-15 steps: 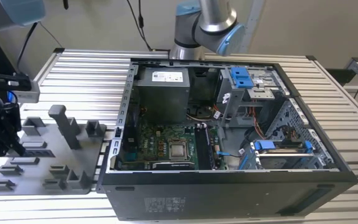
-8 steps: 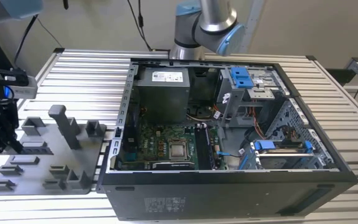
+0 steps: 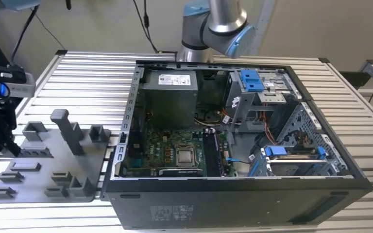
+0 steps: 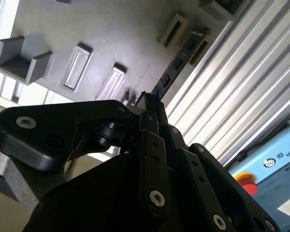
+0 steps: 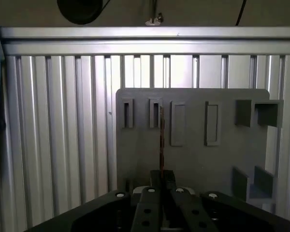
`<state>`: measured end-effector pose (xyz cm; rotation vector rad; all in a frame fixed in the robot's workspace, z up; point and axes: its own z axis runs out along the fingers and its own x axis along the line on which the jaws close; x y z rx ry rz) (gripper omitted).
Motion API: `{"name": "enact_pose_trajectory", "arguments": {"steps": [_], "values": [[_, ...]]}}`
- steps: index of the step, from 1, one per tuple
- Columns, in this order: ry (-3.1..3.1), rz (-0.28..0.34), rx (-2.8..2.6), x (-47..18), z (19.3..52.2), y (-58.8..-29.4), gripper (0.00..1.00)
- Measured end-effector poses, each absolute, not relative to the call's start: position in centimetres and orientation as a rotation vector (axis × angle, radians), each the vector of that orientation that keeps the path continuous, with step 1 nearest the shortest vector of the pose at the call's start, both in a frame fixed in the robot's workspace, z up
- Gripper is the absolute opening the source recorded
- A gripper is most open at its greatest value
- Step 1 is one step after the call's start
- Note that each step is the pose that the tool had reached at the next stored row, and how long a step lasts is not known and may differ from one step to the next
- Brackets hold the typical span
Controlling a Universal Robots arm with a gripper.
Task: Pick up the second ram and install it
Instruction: 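Pick up the second ram and move it above second insertion slot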
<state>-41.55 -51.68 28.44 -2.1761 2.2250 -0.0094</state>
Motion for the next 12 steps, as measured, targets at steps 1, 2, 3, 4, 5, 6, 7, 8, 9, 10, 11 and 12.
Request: {"name": "enact_pose_trajectory", "arguments": {"steps": [1,2,3,4,5,6,7,8,9,10,11,12], "values": [[2.225,-0.009,-2.176,-41.5,28.6,-51.7,0.14],[2.225,-0.009,-2.176,-41.5,28.7,-51.7,0.14],[2.225,-0.009,-2.176,-41.5,28.8,-51.7,0.14],[2.225,-0.009,-2.176,-41.5,29.0,-51.7,0.14],[2.225,-0.009,-2.176,-41.5,29.2,-51.7,0.14],[2.225,-0.009,-2.176,-41.5,29.3,-51.7,0.14],[2.225,-0.009,-2.176,-41.5,29.5,-51.7,0.14],[2.225,-0.009,-2.176,-41.5,29.7,-51.7,0.14],[2.225,-0.009,-2.176,-41.5,29.9,-51.7,0.14],[2.225,-0.009,-2.176,-41.5,30.0,-51.7,0.14],[2.225,-0.009,-2.176,-41.5,30.3,-51.7,0.14],[2.225,-0.009,-2.176,-41.5,30.5,-51.7,0.14]]}}
